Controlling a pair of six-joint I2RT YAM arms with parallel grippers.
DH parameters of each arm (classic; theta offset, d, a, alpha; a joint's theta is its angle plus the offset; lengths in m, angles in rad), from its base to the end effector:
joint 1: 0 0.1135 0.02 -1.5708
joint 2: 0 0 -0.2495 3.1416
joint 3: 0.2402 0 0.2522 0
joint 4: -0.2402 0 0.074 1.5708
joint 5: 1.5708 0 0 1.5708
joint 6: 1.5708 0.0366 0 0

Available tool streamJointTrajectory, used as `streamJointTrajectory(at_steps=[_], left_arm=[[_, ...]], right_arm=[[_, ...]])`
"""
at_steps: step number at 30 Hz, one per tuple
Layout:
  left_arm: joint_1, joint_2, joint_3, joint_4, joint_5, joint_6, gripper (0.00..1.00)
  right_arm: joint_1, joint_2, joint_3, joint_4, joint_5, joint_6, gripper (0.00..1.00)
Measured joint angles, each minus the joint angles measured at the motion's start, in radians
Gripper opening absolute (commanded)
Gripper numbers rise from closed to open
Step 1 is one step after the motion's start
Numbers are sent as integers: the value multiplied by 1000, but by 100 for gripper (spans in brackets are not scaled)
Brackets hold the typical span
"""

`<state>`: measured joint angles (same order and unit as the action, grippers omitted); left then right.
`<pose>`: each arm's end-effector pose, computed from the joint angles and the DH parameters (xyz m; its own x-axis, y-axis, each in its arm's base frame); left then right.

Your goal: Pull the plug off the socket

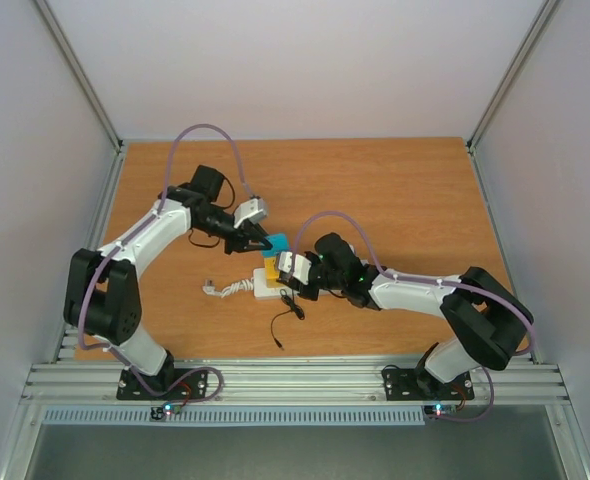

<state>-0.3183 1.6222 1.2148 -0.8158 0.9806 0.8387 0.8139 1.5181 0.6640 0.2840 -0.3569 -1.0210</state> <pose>0.2884 -0.1270 0.2320 -0.2674 0.5239 -0.8087 0.9603 0.0753 -0.2688 0.1996 0.2299 0.1589 0.5593 -0.5713 -0.6007 -0.7774 -0.1101 -0.6193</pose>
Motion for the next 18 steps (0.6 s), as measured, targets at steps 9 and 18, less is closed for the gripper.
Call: streamJointTrajectory(at_steps=[9, 18], left_arm=[[116, -3, 43, 53, 30, -135, 1], [226, -49, 77, 219, 73, -403, 1]], right_arm=[[-3, -12, 88, -159, -55, 108, 42], [-95, -14, 335, -316, -238, 340, 62]])
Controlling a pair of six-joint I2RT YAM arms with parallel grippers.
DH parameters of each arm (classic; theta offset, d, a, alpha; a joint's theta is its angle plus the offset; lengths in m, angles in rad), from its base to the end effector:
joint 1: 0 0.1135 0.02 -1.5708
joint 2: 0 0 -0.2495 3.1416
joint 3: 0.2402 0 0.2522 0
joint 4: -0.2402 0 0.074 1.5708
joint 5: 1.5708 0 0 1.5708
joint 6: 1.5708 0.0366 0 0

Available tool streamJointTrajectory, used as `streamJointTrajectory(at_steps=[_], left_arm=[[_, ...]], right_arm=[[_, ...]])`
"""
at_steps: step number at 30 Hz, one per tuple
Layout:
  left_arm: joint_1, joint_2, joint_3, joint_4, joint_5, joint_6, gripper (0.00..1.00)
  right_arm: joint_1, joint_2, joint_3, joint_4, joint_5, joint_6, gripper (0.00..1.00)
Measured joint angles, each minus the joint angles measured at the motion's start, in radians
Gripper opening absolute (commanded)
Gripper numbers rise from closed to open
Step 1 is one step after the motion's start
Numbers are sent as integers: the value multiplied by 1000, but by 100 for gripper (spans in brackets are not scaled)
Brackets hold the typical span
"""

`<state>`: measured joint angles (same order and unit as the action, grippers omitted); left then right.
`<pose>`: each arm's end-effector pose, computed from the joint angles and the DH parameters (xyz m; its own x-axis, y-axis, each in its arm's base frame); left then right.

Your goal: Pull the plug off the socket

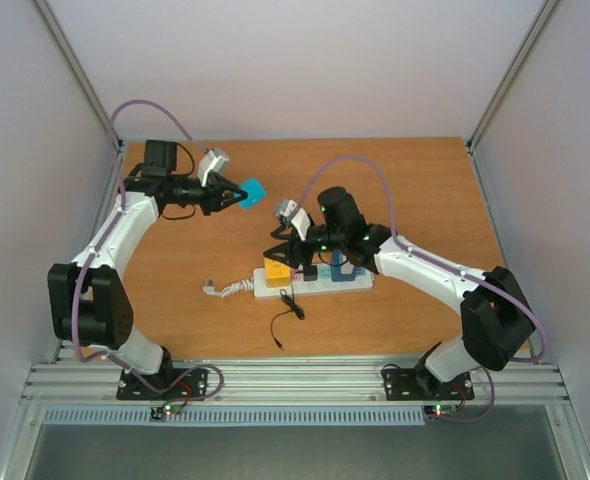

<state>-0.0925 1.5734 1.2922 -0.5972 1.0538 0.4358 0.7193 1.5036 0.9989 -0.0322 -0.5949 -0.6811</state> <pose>0.3271 -0.0623 0.2818 -0.4422 0.2506 -0.8612 0.8659 0.3697 -0.3371 0.2395 0.2370 0.2432 0.2728 -0.4543 -0.8481 -0.9476 0.0254 -0.3184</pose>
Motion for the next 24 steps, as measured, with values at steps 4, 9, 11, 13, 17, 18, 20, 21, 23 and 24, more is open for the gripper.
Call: streamJointTrajectory(at_steps=[4, 9, 11, 13, 17, 18, 20, 21, 23, 24], left_arm=[[33, -22, 10, 134, 23, -153, 1], [45, -46, 20, 270, 67, -310, 1], [45, -56, 28, 283, 97, -336, 1], [44, -61, 50, 254, 126, -318, 1], [40, -56, 142, 30, 162, -139, 1], [37, -53, 167, -29, 164, -78, 1], [29, -32, 236, -190, 164, 75, 1], [22, -21, 262, -264, 162, 153, 1], [4, -1, 291, -389, 161, 282, 1], [-5, 6, 294, -439, 160, 329, 1]], right_arm=[[-66, 4, 94, -86, -127, 109, 65], [-171, 24, 194, -121, -270, 277, 60], [-203, 25, 219, -126, -303, 317, 59], [-235, 25, 249, -140, -328, 343, 59], [-261, 31, 340, -208, -367, 327, 59], [-261, 32, 359, -224, -375, 318, 59], [-261, 38, 407, -264, -405, 296, 59], [-261, 42, 424, -280, -417, 287, 59], [-259, 57, 455, -317, -443, 272, 59], [-257, 68, 467, -332, -454, 264, 59]])
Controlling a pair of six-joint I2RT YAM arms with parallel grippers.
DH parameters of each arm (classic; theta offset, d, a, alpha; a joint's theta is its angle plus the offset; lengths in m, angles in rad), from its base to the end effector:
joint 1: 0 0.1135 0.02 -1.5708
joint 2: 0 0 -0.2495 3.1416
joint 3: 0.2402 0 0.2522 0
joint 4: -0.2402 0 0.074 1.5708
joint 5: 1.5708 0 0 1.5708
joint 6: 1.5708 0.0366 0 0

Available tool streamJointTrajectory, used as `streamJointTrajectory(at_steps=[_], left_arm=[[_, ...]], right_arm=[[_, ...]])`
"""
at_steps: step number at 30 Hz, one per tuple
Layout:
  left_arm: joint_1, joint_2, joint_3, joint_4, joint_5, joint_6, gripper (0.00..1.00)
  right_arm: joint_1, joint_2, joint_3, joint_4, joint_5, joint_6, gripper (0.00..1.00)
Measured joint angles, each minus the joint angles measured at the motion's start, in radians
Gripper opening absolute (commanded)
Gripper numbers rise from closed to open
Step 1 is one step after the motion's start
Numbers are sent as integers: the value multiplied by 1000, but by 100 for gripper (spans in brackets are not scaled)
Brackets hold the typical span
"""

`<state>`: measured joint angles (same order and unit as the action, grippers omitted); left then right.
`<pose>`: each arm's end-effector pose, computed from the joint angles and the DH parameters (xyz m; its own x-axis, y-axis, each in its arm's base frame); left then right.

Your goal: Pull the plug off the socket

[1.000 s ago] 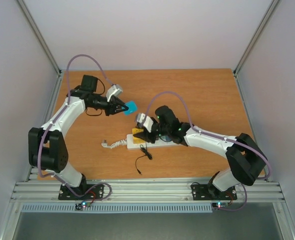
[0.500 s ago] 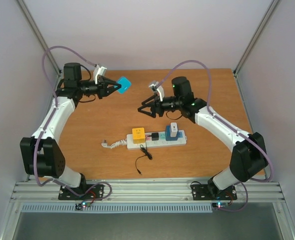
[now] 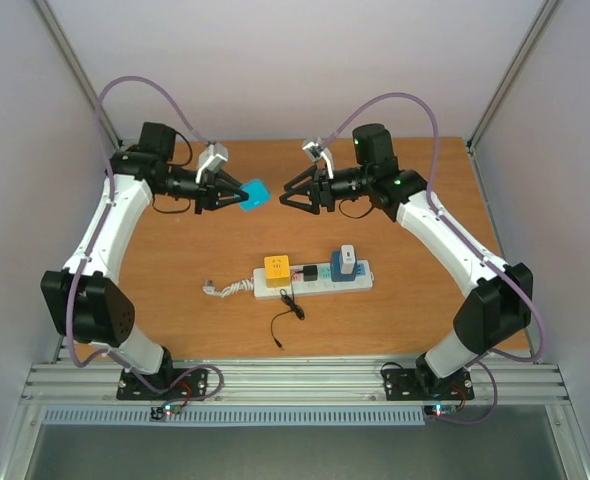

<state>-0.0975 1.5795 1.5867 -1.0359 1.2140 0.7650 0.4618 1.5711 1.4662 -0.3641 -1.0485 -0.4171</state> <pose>0.3066 -0.0645 0.3504 -0.2583 0.2683 -0.9281 0.9620 0.1591 -0.2217 0.3012 0.1854 0.3553 0.0005 -0.2255 -0.9742 -0.9999 0.0118 -0.0032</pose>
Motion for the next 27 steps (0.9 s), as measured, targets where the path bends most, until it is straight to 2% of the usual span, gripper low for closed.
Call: streamJointTrajectory(at_steps=[4, 9, 16, 27], left_arm=[[-37, 14, 0, -121, -12, 114, 1], [-89, 14, 0, -183, -14, 178, 1], [-106, 16, 2, -206, -14, 196, 2], [-106, 27, 12, -246, -6, 211, 6]], right_arm=[[19, 39, 29, -53, -18, -26, 58], [50, 57, 32, -101, -27, -55, 53], [68, 61, 39, -127, -40, -96, 37], [79, 68, 49, -161, -30, -133, 21]])
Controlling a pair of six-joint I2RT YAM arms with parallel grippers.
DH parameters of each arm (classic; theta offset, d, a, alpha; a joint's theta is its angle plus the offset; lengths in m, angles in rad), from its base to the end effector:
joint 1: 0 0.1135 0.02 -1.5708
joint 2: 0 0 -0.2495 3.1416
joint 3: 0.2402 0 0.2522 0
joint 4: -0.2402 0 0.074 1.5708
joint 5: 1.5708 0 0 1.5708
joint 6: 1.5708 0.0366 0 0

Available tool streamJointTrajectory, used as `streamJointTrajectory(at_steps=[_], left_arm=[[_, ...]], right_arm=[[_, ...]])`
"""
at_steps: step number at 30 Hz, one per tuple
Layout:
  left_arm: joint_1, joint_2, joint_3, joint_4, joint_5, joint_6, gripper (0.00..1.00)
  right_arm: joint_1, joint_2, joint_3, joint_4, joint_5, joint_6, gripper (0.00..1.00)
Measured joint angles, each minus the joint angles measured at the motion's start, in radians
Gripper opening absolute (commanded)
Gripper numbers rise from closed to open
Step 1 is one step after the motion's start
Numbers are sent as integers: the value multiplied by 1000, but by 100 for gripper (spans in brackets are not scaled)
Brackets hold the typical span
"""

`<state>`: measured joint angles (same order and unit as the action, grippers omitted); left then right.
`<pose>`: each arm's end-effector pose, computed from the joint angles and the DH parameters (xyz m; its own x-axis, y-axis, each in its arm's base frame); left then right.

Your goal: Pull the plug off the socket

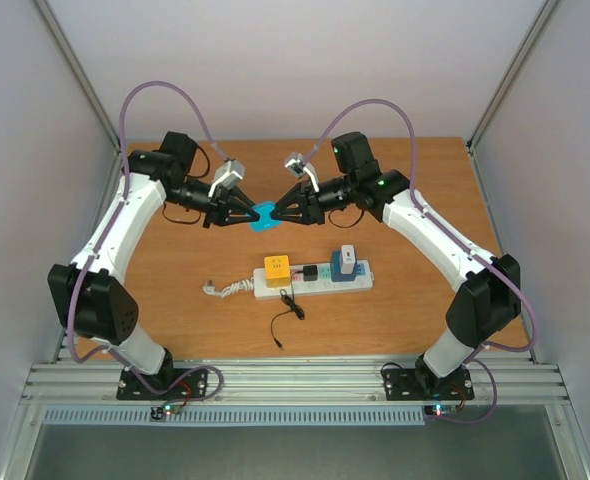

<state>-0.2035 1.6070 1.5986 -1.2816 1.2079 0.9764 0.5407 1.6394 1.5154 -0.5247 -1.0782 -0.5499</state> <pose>0.2855 -0.0939 0.3372 -0.2573 0.3534 -0.8994 0.9619 0.0045 -0.2734 0.2924 0.2131 0.3365 0.0002 -0.2881 -0.9576 -0.9915 -0.1250 0.0374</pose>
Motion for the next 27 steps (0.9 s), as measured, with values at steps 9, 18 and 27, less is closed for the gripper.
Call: streamJointTrajectory(at_steps=[9, 18, 27], left_arm=[[5, 13, 10, -44, 17, -25, 20], [23, 17, 10, -60, -3, 5, 32], [37, 17, 10, -90, -7, 33, 15]], right_arm=[[5, 2, 8, -7, -2, -34, 15], [3, 2, 8, -32, 0, -23, 14], [1, 2, 8, -37, 6, -10, 14]])
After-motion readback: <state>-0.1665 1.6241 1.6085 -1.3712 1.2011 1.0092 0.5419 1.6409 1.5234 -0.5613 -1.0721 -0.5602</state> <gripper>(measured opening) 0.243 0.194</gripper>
